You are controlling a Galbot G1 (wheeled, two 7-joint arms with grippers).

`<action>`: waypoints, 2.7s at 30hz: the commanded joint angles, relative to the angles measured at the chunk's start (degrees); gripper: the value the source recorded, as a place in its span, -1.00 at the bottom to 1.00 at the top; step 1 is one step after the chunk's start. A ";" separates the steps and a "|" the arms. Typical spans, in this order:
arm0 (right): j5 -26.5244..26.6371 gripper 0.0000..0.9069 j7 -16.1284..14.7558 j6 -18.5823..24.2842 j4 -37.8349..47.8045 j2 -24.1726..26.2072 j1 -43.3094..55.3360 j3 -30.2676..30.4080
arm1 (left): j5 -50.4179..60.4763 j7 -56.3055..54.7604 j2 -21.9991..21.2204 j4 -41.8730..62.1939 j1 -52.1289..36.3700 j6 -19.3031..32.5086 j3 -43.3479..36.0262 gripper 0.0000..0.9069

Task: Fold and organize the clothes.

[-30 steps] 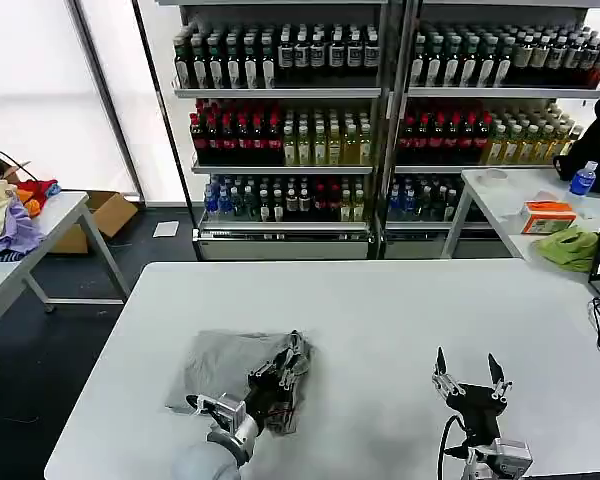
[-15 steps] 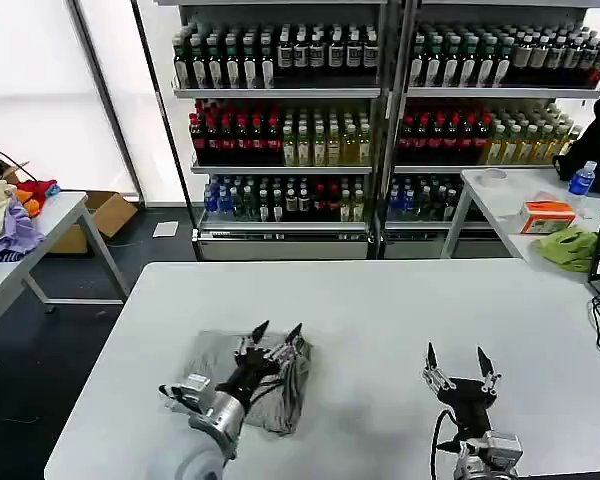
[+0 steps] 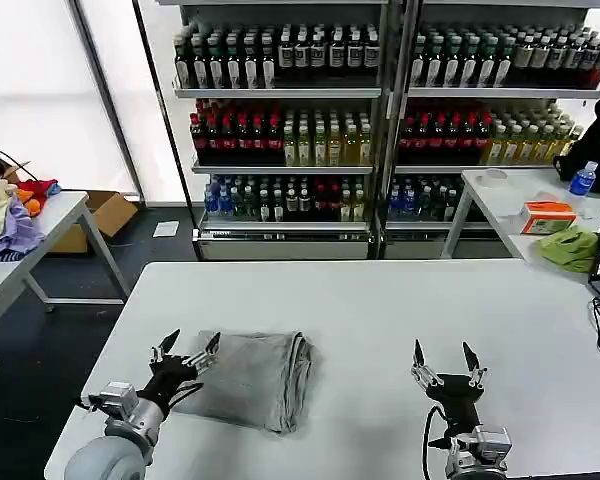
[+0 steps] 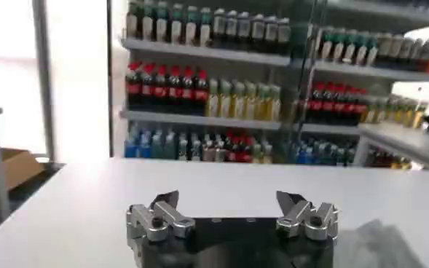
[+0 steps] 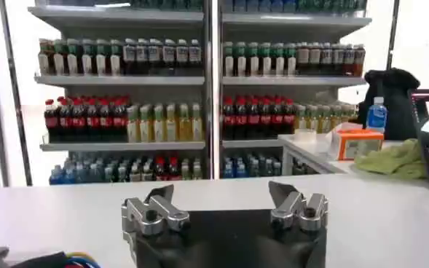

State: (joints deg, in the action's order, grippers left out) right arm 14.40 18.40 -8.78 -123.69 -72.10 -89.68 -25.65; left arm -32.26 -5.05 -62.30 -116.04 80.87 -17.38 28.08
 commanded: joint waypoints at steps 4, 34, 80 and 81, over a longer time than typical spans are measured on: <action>-0.11 1.00 0.09 0.37 -0.77 -0.07 -0.68 0.53 | 1.00 3.55 1.19 6.27 3.31 0.17 4.17 1.00; -1.26 1.00 0.09 0.62 0.24 -1.20 -0.44 1.65 | 0.98 9.06 0.34 10.36 1.70 0.19 1.45 -1.00; 0.00 1.00 0.21 0.19 2.70 -0.49 2.48 1.88 | -2.70 8.29 10.85 -0.49 4.27 0.13 21.00 -1.00; -0.24 1.00 0.26 0.19 2.71 -0.91 2.08 1.29 | -1.76 7.44 9.01 -3.84 4.50 -0.26 15.64 -1.00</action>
State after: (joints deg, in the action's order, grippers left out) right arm 14.46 18.61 -8.65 -121.10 -72.31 -87.08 -23.26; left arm -36.56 4.41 -48.98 -103.26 83.07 -16.42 52.52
